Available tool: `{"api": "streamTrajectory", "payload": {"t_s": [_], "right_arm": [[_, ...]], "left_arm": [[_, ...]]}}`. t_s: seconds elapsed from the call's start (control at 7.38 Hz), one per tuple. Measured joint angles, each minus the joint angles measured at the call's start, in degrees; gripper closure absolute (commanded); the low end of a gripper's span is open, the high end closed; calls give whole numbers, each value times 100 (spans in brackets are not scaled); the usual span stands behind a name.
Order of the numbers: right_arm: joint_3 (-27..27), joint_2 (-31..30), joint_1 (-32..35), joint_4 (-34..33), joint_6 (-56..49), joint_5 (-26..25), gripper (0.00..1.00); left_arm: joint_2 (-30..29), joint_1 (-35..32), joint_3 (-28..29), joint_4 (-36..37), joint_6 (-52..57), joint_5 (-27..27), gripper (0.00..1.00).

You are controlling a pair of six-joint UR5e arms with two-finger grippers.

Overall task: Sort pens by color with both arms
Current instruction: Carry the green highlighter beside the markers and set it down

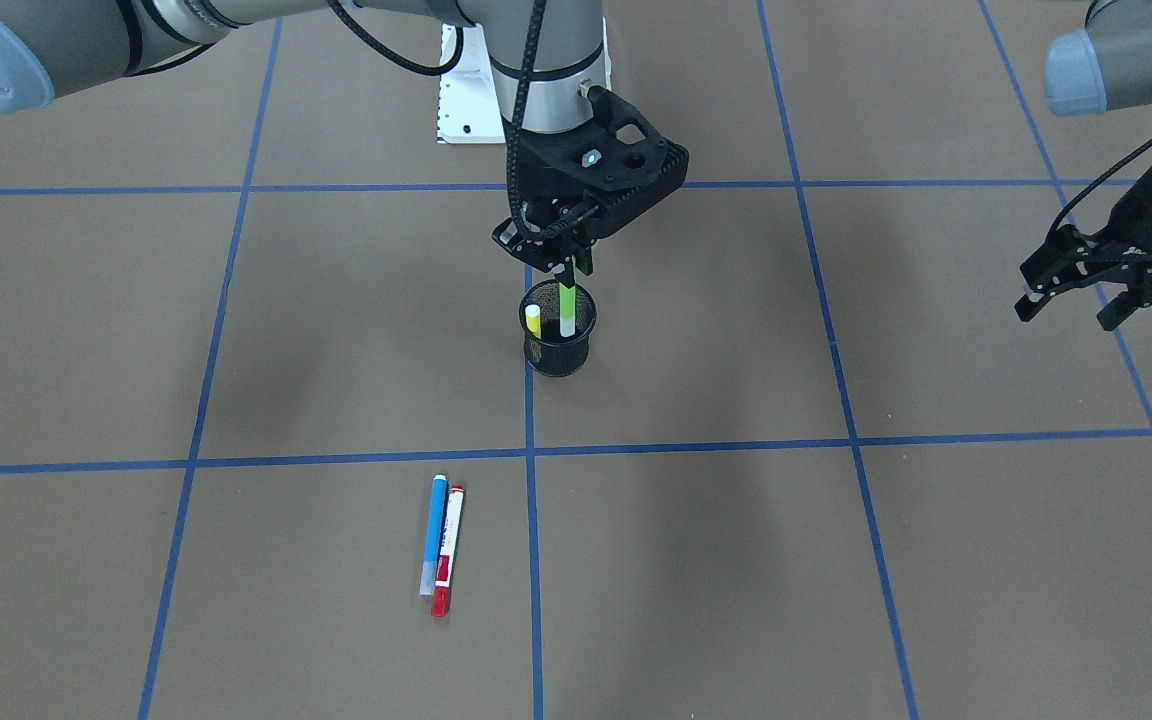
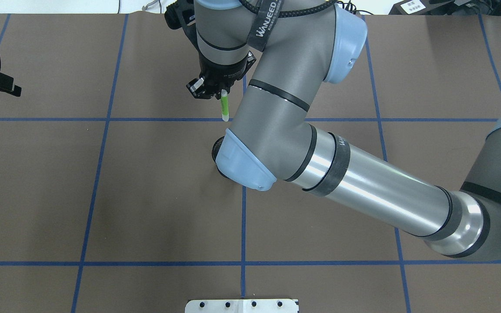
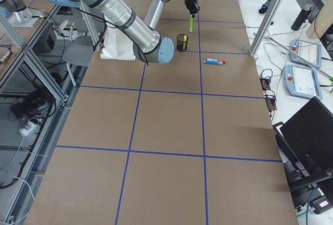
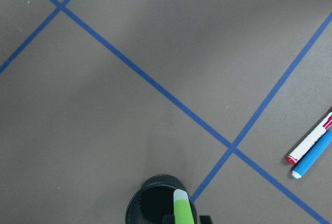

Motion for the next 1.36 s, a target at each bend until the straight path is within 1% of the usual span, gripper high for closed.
{"api": "streamTrajectory", "payload": {"t_s": [0.14,0.27,0.41,0.54,0.81,0.95,1.08,1.22,1.36], "right_arm": [[-14,-192,39,591,479,-382,100],[-76,-464,22,1342,970,-898,100],[-252,-628,-79,1991,1422,-1611,100],[-535,-685,-236,2515,1757,-2405,100],[-1232,-669,-564,3334,2044,-3981,100],[-1800,-553,-666,3673,2084,-4548,100],[-2457,-381,-738,3943,2097,-4919,100],[-2953,-257,-789,4092,2096,-5108,100],[-3264,-205,-824,4163,2088,-5186,100]], "left_arm": [[-1,-1,-3,0,0,-2,1],[0,-3,-7,0,0,-2,1],[-4,-1,-1,0,0,5,1],[-9,4,17,2,-2,12,1],[2,11,48,8,-54,36,1],[8,14,77,9,-70,46,1],[4,16,107,9,-76,50,1],[1,17,121,9,-78,54,1],[-6,20,128,9,-79,58,1]]}}
